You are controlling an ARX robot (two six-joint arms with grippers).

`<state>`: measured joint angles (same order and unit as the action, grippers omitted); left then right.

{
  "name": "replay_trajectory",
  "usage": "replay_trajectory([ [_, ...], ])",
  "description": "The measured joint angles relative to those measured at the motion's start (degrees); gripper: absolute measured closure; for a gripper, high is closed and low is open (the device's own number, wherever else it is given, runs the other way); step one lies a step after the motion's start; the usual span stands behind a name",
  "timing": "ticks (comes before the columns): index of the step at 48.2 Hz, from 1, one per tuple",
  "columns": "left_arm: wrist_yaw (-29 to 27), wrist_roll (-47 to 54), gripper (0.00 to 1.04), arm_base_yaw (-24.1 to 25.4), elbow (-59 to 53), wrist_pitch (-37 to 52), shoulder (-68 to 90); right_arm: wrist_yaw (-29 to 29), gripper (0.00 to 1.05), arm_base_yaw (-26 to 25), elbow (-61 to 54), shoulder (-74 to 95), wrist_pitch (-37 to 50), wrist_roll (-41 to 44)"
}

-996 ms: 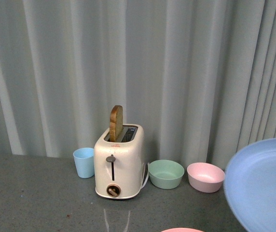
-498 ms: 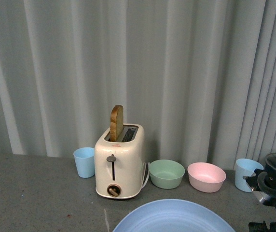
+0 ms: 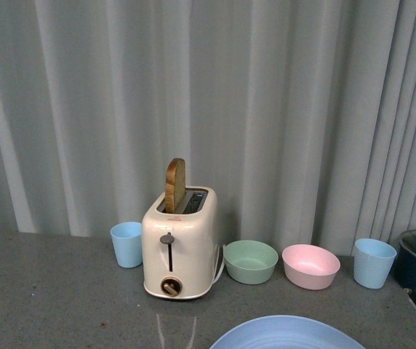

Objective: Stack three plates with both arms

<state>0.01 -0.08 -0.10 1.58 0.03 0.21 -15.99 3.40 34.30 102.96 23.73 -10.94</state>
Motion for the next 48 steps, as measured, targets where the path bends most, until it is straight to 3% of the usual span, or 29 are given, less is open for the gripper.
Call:
replay_trajectory([
  [30, 0.0, 0.0, 0.07, 0.0, 0.0, 0.0, 0.0, -0.42, 1.01, -1.68, 0.0, 4.74, 2.12, -1.31],
  [34, 0.0, 0.0, 0.07, 0.0, 0.0, 0.0, 0.0, -0.37, 0.87, -1.92, 0.0, 4.7, 2.01, -1.57],
  [43, 0.0, 0.0, 0.07, 0.0, 0.0, 0.0, 0.0, -0.55, 0.46, -2.82, -3.04, -2.27, -0.87, -2.23],
  [48, -0.02, 0.0, 0.07, 0.0, 0.0, 0.0, 0.0, -0.77, 0.3, -3.5, -5.16, -7.93, -1.9, -2.27],
])
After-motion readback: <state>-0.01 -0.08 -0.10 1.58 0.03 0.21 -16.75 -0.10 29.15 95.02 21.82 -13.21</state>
